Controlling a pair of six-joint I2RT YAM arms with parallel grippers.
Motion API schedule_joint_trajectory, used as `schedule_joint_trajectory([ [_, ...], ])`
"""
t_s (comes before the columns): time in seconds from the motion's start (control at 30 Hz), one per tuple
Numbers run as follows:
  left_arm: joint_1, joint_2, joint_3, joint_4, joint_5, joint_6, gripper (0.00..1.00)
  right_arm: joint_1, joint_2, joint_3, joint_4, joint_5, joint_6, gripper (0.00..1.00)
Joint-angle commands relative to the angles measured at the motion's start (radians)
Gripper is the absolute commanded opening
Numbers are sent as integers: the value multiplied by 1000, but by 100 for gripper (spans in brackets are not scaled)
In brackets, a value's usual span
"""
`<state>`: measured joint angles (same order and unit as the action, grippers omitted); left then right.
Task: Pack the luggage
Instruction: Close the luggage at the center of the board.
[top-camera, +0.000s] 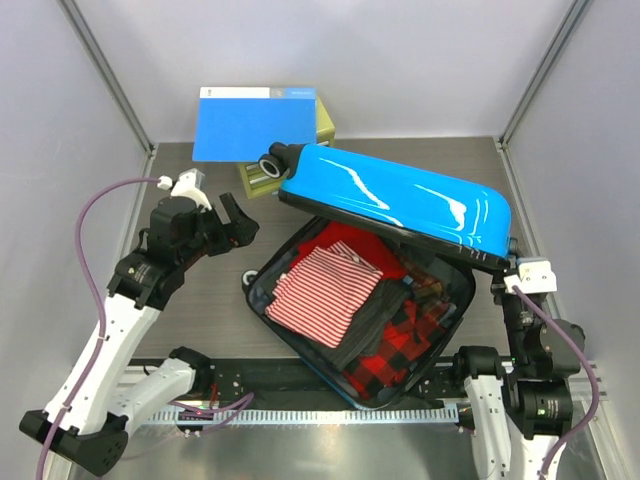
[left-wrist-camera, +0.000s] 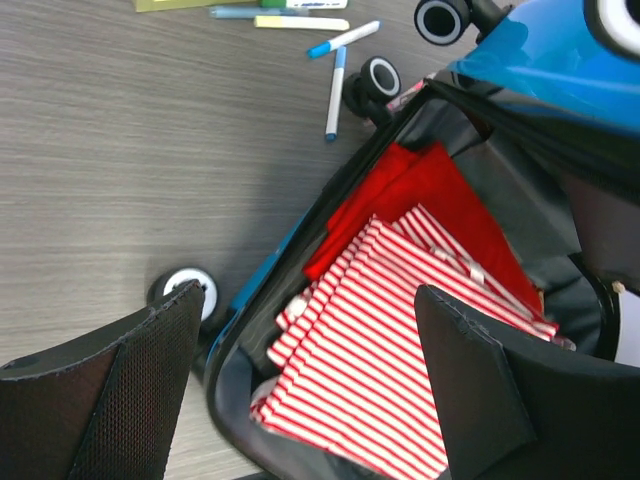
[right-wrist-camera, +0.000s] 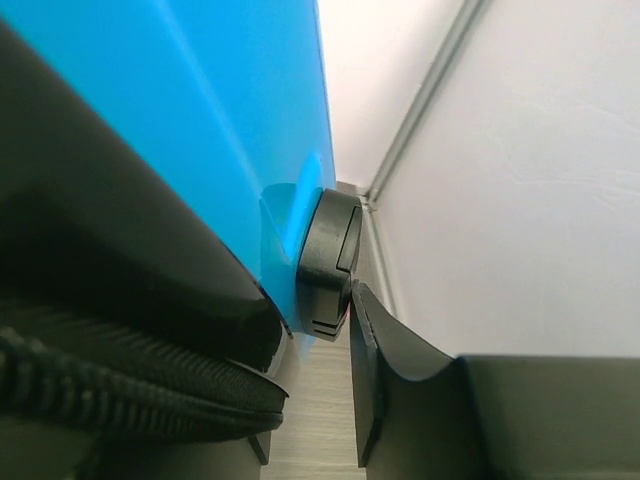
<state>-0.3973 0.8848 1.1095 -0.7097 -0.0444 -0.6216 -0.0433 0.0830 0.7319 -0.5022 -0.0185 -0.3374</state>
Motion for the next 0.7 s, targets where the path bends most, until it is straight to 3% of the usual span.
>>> schedule_joint_trajectory([
  [0.0,-3,-24,29,-25,-43,-9,87,23,-11,125,-208,-353,196,40],
  [0.07,-2,-30,33,-28,-58,-13,87,14,-32,147,-222,-363,215,54],
  [0.23,-3,-37,58,-28,-101,-29,87,2,-45,195,-256,-409,204,51],
  [0.47,-2,-14,214,-48,-202,6,87,3,-35,251,-317,-437,192,56],
  [0.67,-3,23,308,-50,-201,2,87,-1,-25,365,-387,-408,238,62],
])
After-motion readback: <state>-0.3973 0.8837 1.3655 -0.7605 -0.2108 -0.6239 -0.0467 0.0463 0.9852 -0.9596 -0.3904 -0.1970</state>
